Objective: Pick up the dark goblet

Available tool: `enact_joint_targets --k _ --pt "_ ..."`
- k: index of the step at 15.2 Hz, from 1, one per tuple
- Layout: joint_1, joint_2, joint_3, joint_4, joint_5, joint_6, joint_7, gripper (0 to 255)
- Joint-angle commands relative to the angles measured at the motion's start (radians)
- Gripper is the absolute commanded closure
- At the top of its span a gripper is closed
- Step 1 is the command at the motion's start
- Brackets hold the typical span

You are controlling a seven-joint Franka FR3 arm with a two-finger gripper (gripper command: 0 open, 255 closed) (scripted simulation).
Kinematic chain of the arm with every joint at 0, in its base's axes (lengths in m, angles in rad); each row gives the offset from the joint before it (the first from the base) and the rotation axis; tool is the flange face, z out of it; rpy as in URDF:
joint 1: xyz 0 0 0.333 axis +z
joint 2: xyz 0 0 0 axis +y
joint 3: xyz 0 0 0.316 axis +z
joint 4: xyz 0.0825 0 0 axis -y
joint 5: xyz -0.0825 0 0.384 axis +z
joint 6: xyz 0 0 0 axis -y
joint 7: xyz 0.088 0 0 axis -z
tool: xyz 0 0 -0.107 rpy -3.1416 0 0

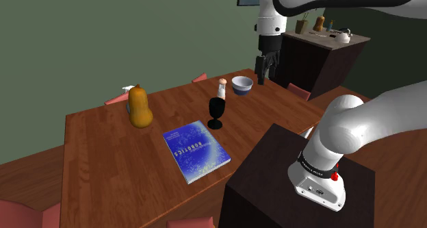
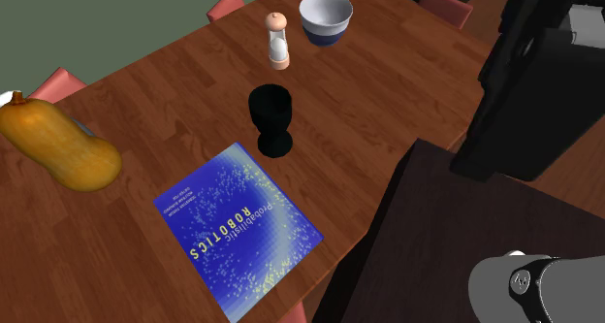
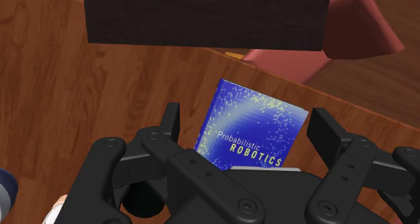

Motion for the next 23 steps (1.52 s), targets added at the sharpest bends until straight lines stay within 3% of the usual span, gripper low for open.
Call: enact_joint_targets --k 1,12,23 --pt "0.0 0.0 0.0 0.0 0.0 0.0 0.0 0" --pt "-0.018 0.298 -0.049 -0.067 -0.035 0.423 -0.072 0" --pt "-0.027 0.707 -0.09 0.051 -0.015 0.771 -0.152 0"
